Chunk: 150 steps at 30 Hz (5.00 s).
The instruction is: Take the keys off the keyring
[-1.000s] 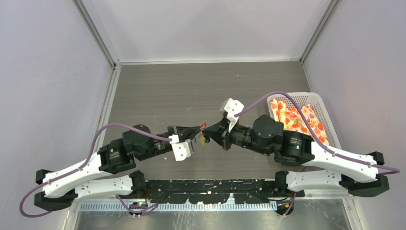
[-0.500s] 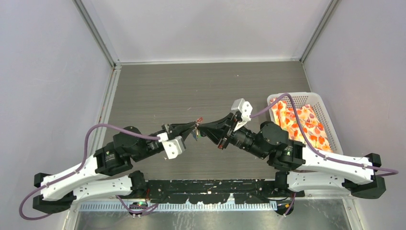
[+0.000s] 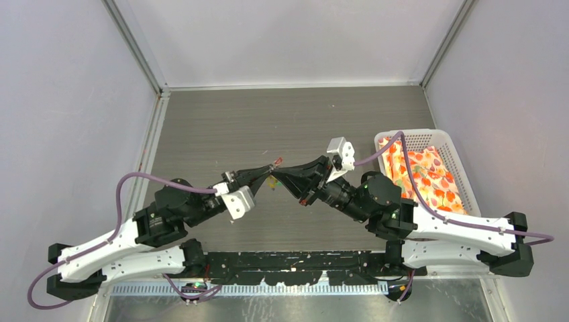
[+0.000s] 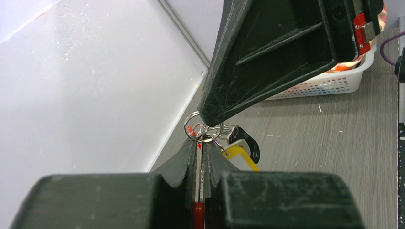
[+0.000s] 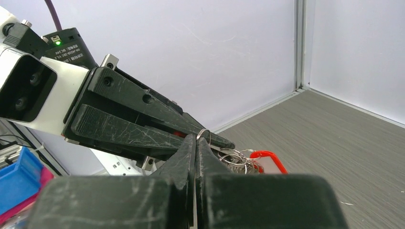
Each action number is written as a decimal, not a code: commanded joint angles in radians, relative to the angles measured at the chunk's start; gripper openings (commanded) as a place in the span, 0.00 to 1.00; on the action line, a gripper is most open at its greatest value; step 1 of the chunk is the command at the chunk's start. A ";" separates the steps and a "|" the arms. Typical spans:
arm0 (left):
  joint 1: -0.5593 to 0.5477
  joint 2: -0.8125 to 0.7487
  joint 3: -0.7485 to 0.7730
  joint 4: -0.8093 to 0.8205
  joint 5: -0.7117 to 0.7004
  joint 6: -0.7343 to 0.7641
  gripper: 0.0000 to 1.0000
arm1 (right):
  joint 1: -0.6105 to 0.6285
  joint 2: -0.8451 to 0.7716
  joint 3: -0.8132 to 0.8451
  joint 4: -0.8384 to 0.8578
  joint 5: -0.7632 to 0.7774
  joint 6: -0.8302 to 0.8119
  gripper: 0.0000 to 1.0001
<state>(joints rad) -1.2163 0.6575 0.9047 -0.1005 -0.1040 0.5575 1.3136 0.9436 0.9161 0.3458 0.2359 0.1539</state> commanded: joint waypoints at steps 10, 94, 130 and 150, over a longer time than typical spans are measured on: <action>-0.006 -0.063 -0.003 0.141 0.061 -0.050 0.00 | -0.004 0.029 -0.015 0.050 0.060 -0.031 0.01; -0.006 0.086 0.248 -0.025 0.277 0.292 0.00 | 0.139 -0.134 -0.086 -0.064 -0.059 -0.339 0.60; -0.008 0.111 0.251 -0.008 0.301 0.265 0.00 | 0.145 -0.220 -0.085 -0.186 -0.110 -0.295 0.61; -0.011 0.112 0.242 0.001 0.319 0.250 0.00 | 0.145 -0.171 -0.089 -0.074 -0.034 -0.380 0.62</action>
<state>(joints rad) -1.2201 0.7746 1.1133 -0.1818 0.1959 0.8185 1.4521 0.7750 0.8246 0.1764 0.1722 -0.2050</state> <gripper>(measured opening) 0.066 0.615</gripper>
